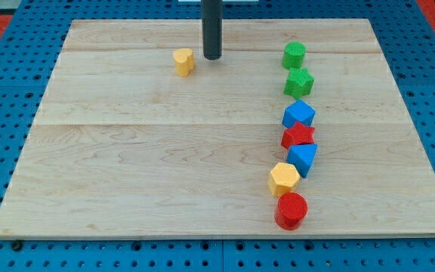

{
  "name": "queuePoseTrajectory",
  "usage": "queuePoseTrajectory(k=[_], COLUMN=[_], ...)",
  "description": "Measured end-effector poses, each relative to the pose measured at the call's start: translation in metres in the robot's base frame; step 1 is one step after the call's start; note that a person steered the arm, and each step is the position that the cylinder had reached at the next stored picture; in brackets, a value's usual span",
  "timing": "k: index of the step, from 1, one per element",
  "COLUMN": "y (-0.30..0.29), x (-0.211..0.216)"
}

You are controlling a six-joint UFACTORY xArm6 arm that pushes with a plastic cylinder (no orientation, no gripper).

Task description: Push the yellow heart horizontally left to the blue cube

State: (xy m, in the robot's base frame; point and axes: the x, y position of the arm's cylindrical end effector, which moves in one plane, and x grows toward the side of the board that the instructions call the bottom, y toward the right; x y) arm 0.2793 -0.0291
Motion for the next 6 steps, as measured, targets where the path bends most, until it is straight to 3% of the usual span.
queuePoseTrajectory(k=[1, 2, 4, 5, 6], y=[-0.031, -0.008, -0.019, -0.064, -0.09], x=[0.006, 0.071, 0.052, 0.064, 0.106])
